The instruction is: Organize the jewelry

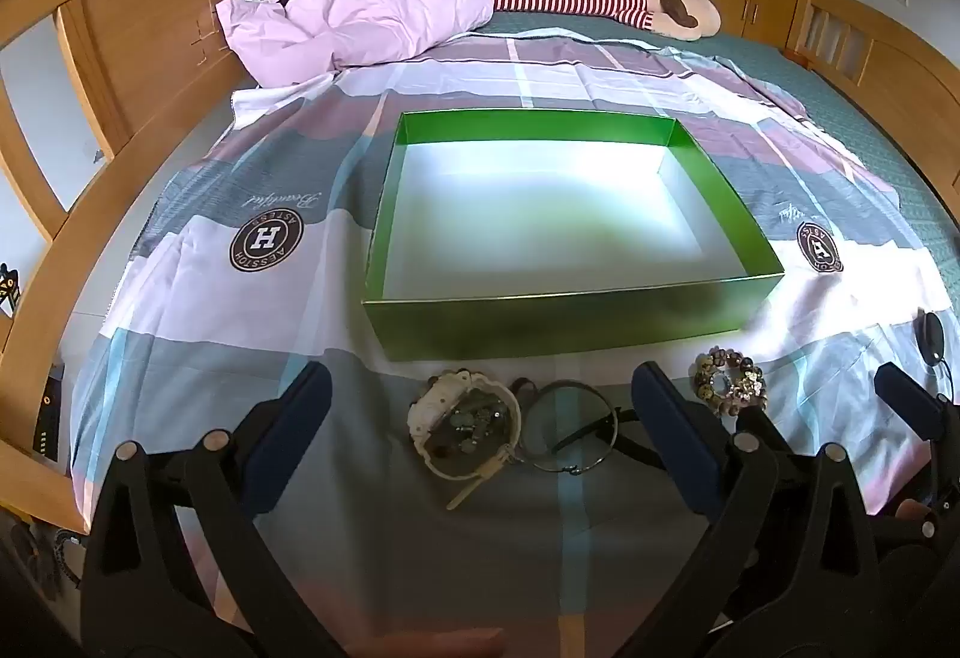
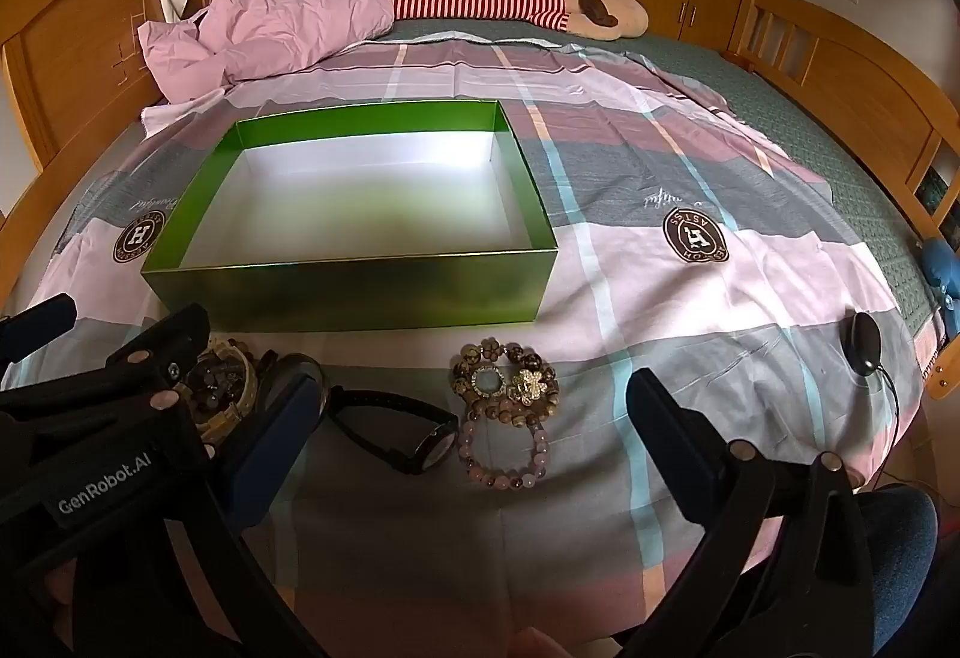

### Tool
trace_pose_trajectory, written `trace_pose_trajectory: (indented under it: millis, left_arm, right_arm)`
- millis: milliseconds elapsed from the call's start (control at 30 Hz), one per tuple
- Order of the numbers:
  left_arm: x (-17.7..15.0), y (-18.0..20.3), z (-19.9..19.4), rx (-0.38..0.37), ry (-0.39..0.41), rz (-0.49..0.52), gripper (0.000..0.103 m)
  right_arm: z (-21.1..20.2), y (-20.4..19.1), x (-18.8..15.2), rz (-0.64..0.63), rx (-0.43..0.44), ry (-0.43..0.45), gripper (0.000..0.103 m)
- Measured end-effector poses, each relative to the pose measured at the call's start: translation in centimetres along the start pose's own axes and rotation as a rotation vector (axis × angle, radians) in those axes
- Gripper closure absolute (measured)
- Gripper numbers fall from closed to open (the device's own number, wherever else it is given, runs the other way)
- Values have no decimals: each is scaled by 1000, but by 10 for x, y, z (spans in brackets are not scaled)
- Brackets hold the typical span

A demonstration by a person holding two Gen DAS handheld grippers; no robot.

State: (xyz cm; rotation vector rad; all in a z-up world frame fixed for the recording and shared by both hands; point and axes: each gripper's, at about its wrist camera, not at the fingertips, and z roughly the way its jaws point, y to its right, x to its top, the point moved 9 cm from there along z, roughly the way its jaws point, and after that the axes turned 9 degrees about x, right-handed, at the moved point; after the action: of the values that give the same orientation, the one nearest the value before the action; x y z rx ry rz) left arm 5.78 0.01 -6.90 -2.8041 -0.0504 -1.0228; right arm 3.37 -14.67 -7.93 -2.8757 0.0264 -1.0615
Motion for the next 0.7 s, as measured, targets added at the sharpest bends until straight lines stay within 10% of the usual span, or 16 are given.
trace_pose_trajectory:
  millis: [700]
  left_arm:
    - [0, 0, 0, 2, -4, 2, 4]
  right_arm:
    - [0, -1, 0, 0, 1, -5, 3]
